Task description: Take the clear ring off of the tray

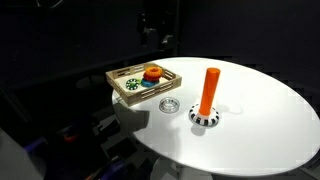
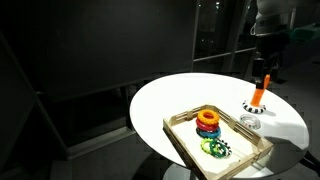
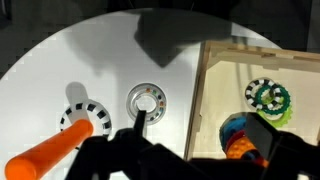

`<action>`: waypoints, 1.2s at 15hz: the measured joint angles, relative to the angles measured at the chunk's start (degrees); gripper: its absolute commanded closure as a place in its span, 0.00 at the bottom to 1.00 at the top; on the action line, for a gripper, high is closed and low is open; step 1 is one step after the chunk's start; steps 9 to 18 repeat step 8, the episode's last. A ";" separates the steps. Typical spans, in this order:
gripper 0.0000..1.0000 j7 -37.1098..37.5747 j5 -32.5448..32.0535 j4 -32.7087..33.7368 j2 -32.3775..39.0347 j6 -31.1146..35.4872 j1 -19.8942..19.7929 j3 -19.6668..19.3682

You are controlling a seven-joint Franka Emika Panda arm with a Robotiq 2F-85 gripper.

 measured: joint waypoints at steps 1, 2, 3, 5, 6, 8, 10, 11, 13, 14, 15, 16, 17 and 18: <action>0.00 0.13 -0.03 0.17 -1.51 -1.06 0.00 0.22; 0.00 0.23 -0.04 0.31 -2.99 -1.77 0.00 0.46; 0.00 0.38 -0.07 0.40 -4.43 -2.28 0.00 0.72; 0.00 0.53 -0.07 0.53 -6.85 -2.82 -0.01 1.21; 0.00 0.53 -0.07 0.57 -7.77 -2.86 -0.01 1.37; 0.00 0.52 -0.03 0.64 -8.65 -2.86 -0.01 1.58; 0.00 0.52 -0.03 0.64 -8.65 -2.86 -0.01 1.58; 0.00 0.52 -0.03 0.64 -8.65 -2.86 -0.01 1.58; 0.00 0.52 -0.03 0.64 -8.65 -2.86 -0.01 1.58; 0.00 0.52 -0.03 0.64 -8.65 -2.86 -0.01 1.58; 0.00 0.52 -0.03 0.64 -8.65 -2.86 -0.01 1.58; 0.00 0.52 -0.03 0.64 -8.65 -2.86 -0.01 1.58; 0.00 0.52 -0.03 0.64 -8.65 -2.86 -0.01 1.58; 0.00 0.52 -0.03 0.64 -8.65 -2.86 -0.01 1.58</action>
